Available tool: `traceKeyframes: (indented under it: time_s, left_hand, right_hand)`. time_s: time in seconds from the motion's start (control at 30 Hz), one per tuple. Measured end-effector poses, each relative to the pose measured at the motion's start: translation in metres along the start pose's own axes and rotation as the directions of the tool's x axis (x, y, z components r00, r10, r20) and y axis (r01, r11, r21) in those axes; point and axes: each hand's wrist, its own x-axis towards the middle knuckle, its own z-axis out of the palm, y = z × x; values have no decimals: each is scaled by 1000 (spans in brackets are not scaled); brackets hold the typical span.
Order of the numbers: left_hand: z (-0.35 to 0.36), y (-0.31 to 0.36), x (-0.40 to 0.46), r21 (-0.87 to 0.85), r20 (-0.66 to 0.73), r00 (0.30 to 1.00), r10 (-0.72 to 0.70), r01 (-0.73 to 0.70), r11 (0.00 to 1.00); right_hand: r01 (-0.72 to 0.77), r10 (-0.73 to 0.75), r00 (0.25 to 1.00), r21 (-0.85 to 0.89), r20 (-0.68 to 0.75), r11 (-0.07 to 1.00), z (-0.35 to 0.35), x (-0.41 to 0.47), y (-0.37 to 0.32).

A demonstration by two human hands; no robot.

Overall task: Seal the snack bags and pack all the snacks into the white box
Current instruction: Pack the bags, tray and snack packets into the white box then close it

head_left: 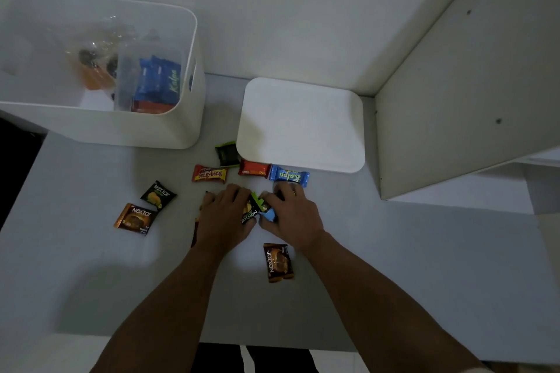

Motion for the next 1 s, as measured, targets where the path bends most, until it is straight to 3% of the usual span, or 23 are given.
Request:
traceKeyframes:
  time_s: [0.27, 0.47, 0.63, 0.77, 0.87, 1.0]
  left_hand:
    - [-26, 1, 7, -119, 70, 997, -11, 19, 993]
    - [-93, 9, 9, -226, -56, 993, -102, 87, 970]
    - [-193, -13, 31, -323, -259, 926, -276, 186, 928]
    - [-268, -71, 58, -386, -392, 837, -381, 226, 894]
    - [-308, -126, 79, -465, -371, 787, -493, 302, 832]
    - [-330, -195, 103, -516, -196, 798, -570, 410, 752]
  right_hand:
    - [-228, 244, 968, 207, -52, 951, -22, -21, -1]
    - [-311, 384, 917, 409, -107, 858, -92, -2, -20]
    - [-221, 366, 912, 527, -187, 820, -167, 69, -71]
    - [-138, 294, 940, 594, -174, 792, -221, 141, -131]
    - [-122, 236, 965, 604, -112, 788, -243, 189, -177]
    - [-157, 212, 977, 605, -20, 780, -240, 246, -231]
